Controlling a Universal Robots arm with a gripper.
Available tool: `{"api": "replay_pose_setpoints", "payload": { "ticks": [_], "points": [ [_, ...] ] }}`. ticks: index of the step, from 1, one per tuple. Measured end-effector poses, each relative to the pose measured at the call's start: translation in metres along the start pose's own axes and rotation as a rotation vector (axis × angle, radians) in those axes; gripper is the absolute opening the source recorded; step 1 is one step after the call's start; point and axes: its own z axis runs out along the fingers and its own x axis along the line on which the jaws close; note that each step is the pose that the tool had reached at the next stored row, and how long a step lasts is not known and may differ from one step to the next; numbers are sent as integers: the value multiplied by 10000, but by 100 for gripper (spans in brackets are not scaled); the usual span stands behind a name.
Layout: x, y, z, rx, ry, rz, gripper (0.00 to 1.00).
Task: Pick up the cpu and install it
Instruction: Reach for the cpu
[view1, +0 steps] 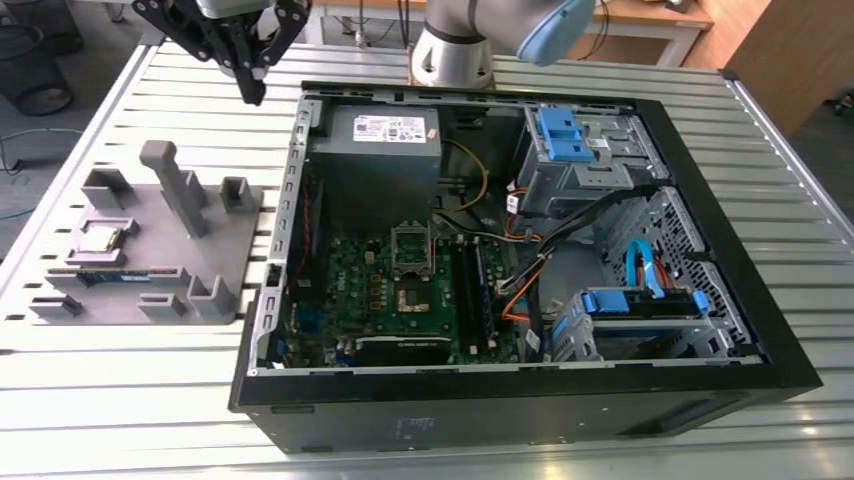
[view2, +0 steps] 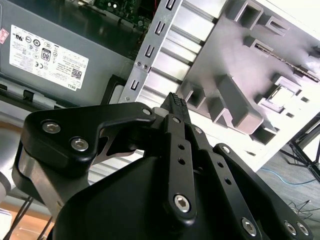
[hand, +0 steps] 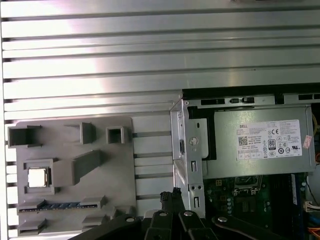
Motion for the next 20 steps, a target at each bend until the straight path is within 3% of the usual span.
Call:
{"api": "replay_pose_setpoints", "payload": {
  "ticks": [9,20],
  "points": [
    [144,-11,-5,-3,-3,-1,11],
    [181,-14,-6,-3,-3,-1,11]
  ]
}}
